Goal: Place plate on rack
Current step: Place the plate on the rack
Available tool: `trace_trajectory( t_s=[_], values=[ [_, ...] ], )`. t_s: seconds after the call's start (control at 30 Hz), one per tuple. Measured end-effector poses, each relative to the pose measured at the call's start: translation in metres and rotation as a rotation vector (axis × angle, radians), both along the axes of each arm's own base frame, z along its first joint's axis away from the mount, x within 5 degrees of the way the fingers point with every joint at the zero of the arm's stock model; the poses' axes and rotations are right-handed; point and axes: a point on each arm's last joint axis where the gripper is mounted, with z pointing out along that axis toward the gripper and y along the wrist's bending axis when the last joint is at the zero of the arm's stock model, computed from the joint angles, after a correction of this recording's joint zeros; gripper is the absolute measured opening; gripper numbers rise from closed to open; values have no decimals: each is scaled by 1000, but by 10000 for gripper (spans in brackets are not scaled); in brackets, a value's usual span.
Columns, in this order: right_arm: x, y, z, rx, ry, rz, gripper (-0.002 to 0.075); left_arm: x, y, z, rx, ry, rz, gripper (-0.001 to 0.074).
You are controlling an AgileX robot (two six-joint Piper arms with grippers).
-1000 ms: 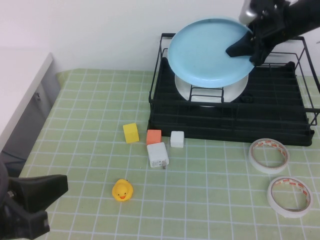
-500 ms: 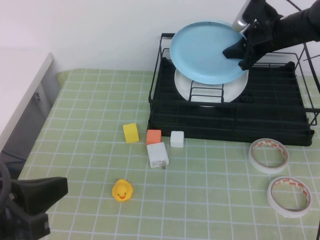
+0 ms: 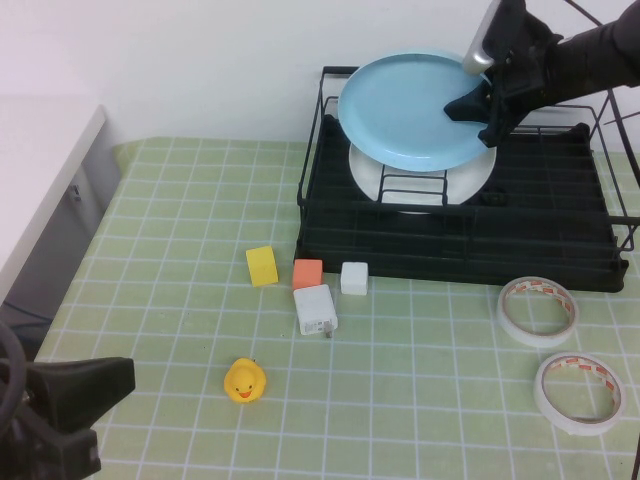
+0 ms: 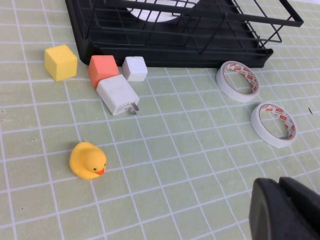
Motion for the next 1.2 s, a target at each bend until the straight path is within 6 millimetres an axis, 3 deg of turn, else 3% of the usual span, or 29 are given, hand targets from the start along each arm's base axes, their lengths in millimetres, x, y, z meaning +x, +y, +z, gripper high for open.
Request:
trace_trajectory(
  t_s=[0.73, 0.8, 1.0, 1.2],
  values=[
    [-3, -3, -6, -55, 55, 11, 146, -1, -1, -1, 1, 9, -11, -1],
    [-2, -3, -6, -38, 59, -12, 180, -1, -1, -1, 1, 12, -15, -1],
    [2, -3, -3, 17, 52, -88, 415, -4, -3, -2, 3, 38, -46, -1],
    [2, -3, -1, 43, 75, -115, 456, -6, -3, -4, 15, 55, -67, -1]
  ],
)
